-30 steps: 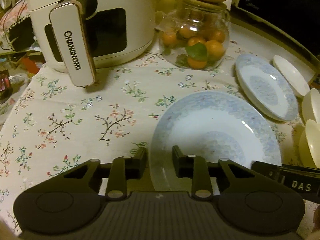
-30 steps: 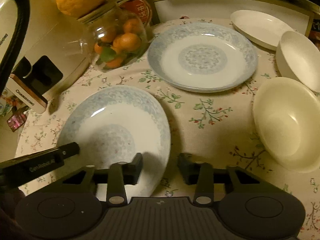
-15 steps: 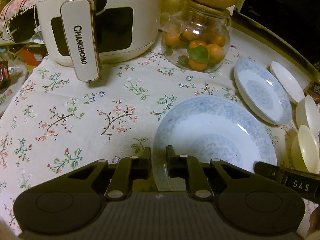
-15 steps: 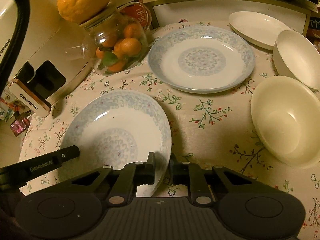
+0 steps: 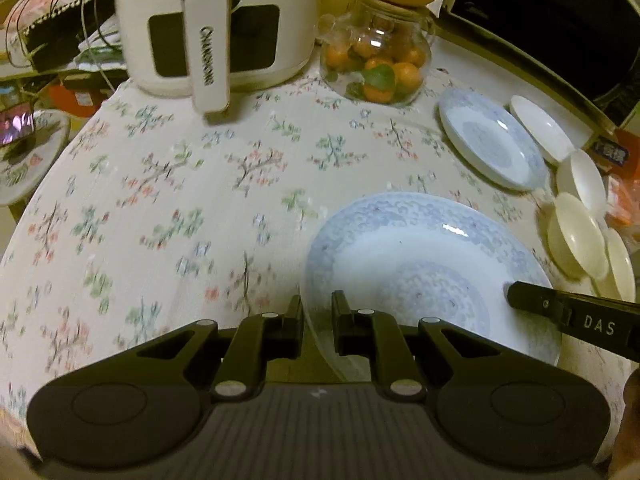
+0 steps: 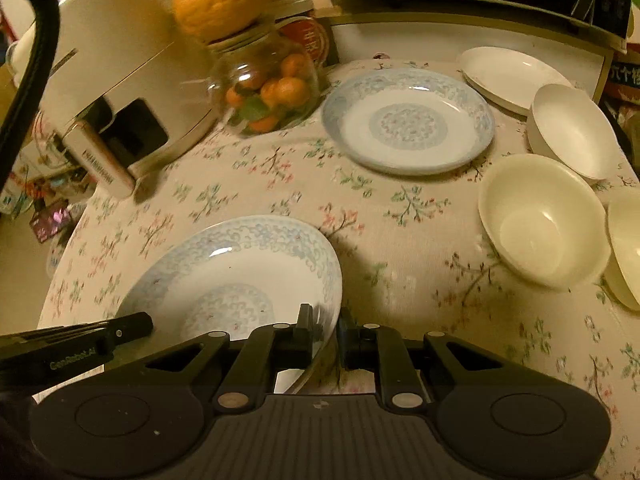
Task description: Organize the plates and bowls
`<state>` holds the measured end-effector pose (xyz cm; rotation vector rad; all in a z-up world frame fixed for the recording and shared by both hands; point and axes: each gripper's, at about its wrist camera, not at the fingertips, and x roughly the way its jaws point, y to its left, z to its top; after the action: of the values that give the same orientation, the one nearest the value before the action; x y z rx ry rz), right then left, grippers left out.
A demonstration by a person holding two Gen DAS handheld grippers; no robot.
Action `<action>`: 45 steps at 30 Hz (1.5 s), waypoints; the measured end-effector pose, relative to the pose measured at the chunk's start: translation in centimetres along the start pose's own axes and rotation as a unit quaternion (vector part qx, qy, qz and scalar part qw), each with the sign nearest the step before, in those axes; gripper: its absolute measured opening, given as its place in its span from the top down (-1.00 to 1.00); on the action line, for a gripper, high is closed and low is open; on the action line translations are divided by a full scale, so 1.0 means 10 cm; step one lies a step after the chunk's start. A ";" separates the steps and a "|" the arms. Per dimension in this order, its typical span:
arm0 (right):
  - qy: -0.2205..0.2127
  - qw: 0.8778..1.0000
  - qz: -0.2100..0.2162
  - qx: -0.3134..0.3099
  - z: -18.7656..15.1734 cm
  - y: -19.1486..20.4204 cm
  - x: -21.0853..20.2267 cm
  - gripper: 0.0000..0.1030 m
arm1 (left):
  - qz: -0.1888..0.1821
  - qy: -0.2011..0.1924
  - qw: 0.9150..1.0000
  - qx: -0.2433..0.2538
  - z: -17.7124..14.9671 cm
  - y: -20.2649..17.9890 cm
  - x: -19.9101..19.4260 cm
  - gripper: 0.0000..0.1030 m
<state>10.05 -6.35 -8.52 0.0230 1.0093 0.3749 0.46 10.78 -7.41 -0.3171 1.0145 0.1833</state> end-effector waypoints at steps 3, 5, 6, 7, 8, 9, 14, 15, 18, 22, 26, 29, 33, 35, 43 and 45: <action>-0.005 1.000 0.000 -0.011 -0.13 0.01 -0.11 0.73 | -0.008 0.001 1.000 -0.001 -0.12 0.01 -0.07 0.77; -0.007 1.000 -0.003 -0.013 -0.19 0.01 -0.18 0.73 | -0.014 0.000 1.000 0.002 -0.19 -0.01 -0.10 0.77; -0.009 1.000 -0.006 -0.015 -0.22 0.01 -0.21 0.73 | -0.017 -0.001 1.000 0.003 -0.22 -0.01 -0.11 0.77; -0.012 1.000 -0.008 -0.017 -0.26 0.00 -0.24 0.73 | -0.019 -0.001 1.000 0.005 -0.24 -0.01 -0.12 0.77; -0.015 1.000 -0.010 -0.020 -0.29 -0.01 -0.27 0.73 | -0.021 -0.003 1.000 0.008 -0.26 -0.02 -0.13 0.77; -0.017 1.000 -0.012 -0.020 -0.32 -0.01 -0.29 0.73 | -0.022 -0.006 1.000 0.011 -0.27 -0.02 -0.14 0.77; -0.018 1.000 -0.009 -0.013 -0.42 -0.04 -0.35 0.73 | -0.020 -0.013 0.999 0.028 -0.33 -0.02 -0.16 0.77; -0.017 1.000 -0.009 -0.014 -0.43 -0.04 -0.35 0.73 | -0.020 -0.010 0.999 0.027 -0.34 -0.01 -0.15 0.77; -0.011 1.000 -0.010 -0.021 -0.48 -0.01 -0.33 0.72 | -0.014 -0.003 1.000 0.025 -0.36 0.00 -0.10 0.77; 0.001 1.000 -0.013 -0.025 -0.52 0.03 -0.24 0.70 | -0.005 0.001 1.000 0.029 -0.35 0.00 -0.05 0.77; 0.016 1.000 -0.013 -0.014 -0.53 0.01 -0.19 0.69 | -0.001 0.013 0.999 0.030 -0.41 -0.01 -0.03 0.77; 0.026 0.999 -0.016 -0.015 -0.57 0.01 -0.21 0.67 | -0.004 0.016 0.999 0.036 -0.43 -0.02 -0.03 0.77; 0.042 0.999 -0.023 -0.013 -0.60 -0.02 -0.16 0.62 | 0.001 0.021 0.999 0.041 -0.45 -0.05 0.01 0.76; 0.044 0.999 -0.025 -0.011 -0.61 -0.02 -0.13 0.60 | 0.003 0.022 0.999 0.037 -0.44 -0.04 0.01 0.75; 0.044 0.999 -0.020 -0.017 -0.61 0.00 -0.12 0.58 | 0.007 0.024 0.999 0.031 -0.40 -0.03 0.03 0.74; 0.047 0.999 -0.018 -0.013 -0.60 -0.02 -0.12 0.58 | 0.009 0.025 0.999 0.033 -0.40 -0.04 0.03 0.73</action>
<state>4.55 -7.80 -10.82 -0.0368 1.0963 0.3581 -2.46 9.01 -9.54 -0.2541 1.0718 0.1584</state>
